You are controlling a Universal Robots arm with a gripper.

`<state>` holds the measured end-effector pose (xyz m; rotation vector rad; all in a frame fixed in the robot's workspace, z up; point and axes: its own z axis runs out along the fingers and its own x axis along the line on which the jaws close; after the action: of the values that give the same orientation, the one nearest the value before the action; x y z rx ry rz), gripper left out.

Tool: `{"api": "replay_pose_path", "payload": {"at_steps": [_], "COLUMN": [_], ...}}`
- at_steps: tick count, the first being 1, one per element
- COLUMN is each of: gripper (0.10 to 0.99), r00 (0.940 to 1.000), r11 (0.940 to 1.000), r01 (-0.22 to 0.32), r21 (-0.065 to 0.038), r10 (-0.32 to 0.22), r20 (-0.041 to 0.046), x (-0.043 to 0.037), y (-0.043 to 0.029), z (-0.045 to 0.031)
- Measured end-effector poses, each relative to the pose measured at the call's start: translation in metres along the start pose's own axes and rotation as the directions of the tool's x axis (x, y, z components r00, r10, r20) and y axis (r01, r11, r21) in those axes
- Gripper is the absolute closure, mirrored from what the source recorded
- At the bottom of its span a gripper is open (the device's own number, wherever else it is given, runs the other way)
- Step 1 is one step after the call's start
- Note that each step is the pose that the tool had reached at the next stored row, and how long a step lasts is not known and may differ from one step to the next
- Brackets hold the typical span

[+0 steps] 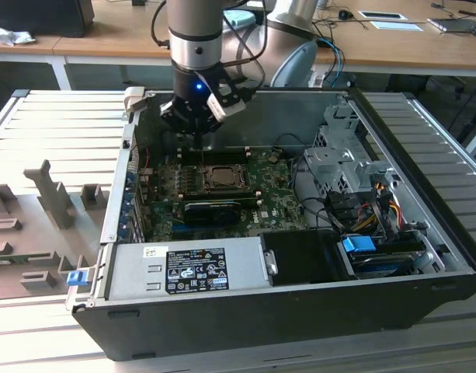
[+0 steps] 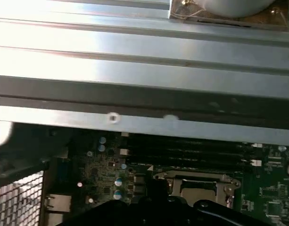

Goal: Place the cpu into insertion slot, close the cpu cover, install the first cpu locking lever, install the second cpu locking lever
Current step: 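Install the first cpu locking lever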

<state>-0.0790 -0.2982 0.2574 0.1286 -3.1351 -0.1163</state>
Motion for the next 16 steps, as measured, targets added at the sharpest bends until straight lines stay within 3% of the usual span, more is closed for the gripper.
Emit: {"api": "replay_pose_path", "payload": {"at_steps": [3, 4, 5, 6, 12, 16], "gripper": [0.98, 0.98, 0.98, 0.98, 0.98, 0.98], "r00": [1.0, 1.0, 1.0, 1.0, 0.9999, 0.9999], "r11": [1.0, 1.0, 0.9997, 0.9995, 0.9995, 0.9995], "r01": [0.0, 0.0, 0.0, 0.001, 0.012, 0.011], "r21": [0.0, -0.005, -0.022, -0.031, -0.031, -0.03], "r10": [0.0, 0.0, 0.0, -0.001, -0.012, -0.011], "r20": [-0.0018, -0.0017, -0.0003, 0.0006, 0.0002, 0.0069], "x": [-0.0262, -0.0339, -0.0353, -0.0355, -0.0368, -0.0392], "y": [-0.0021, -0.0029, -0.003, -0.003, -0.004, -0.0042], "z": [0.0006, 0.0007, 0.0013, 0.0036, 0.0148, 0.0184]}}
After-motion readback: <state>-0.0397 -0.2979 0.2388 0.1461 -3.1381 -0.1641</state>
